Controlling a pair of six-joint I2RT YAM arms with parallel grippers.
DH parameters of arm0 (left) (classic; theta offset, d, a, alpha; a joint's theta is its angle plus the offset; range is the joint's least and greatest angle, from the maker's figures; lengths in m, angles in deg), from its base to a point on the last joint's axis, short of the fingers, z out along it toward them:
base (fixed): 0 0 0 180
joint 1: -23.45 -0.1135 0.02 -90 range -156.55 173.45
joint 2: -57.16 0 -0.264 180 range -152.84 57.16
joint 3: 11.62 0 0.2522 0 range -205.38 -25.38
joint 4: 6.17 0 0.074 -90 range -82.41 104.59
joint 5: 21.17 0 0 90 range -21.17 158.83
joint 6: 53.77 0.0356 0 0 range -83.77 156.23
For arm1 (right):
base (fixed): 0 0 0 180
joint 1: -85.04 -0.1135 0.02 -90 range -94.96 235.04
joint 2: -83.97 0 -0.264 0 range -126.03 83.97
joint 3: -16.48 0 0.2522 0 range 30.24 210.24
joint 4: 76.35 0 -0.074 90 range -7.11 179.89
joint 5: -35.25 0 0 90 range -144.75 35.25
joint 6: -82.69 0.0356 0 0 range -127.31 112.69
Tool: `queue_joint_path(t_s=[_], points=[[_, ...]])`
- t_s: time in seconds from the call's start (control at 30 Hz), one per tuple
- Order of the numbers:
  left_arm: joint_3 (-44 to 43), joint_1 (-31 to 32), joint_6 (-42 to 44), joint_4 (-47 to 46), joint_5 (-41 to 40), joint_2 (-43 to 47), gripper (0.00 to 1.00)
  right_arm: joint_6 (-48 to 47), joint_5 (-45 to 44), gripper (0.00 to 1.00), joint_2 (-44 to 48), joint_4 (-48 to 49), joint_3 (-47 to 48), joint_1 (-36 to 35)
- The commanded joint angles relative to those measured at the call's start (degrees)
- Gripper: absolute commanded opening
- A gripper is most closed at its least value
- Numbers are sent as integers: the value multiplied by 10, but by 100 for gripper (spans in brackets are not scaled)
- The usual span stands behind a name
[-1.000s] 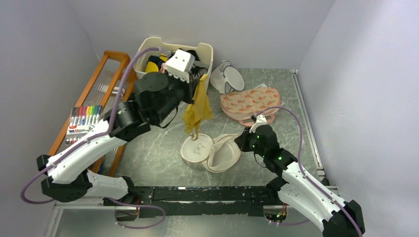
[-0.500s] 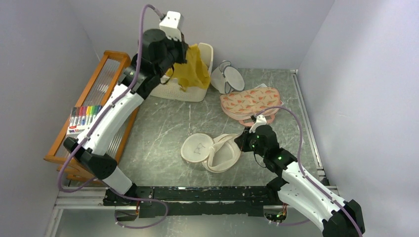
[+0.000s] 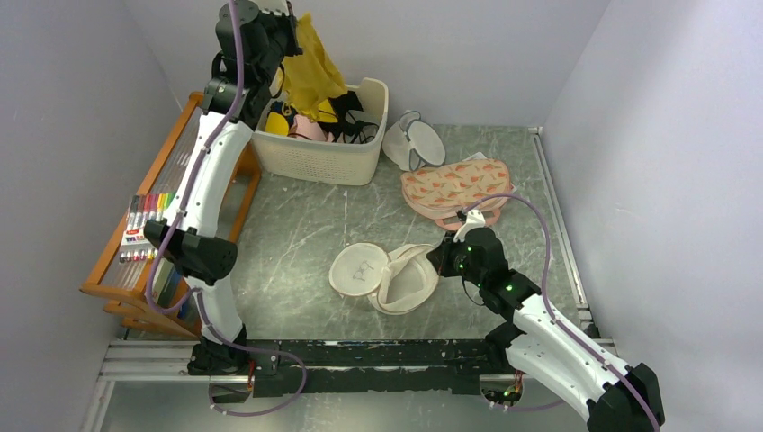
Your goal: Unzip the laundry bag and remove the bra
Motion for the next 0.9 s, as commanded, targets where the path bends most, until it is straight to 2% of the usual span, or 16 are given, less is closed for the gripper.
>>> queue_joint_path(t_s=[0.0,0.17,0.3,0.4,0.57,0.87], points=[[-29,-10,82,-48,-47,-27,7,-6,-6,2,4,14,-4,-2],[-1,-22,143,-88,-101,-46,7,-5,-8,2,5,13,-4,-2],[-3,-28,148,-87,-108,-86,7,-5,-9,2,2,13,-4,-2],[-13,-16,127,-60,-99,-124,7,-6,-8,2,-4,13,-2,-2],[25,17,79,-69,-88,-166,7,-5,-9,2,-4,12,-1,-2],[40,72,-22,-63,-40,-225,7,-4,-9,2,-10,11,0,-2]])
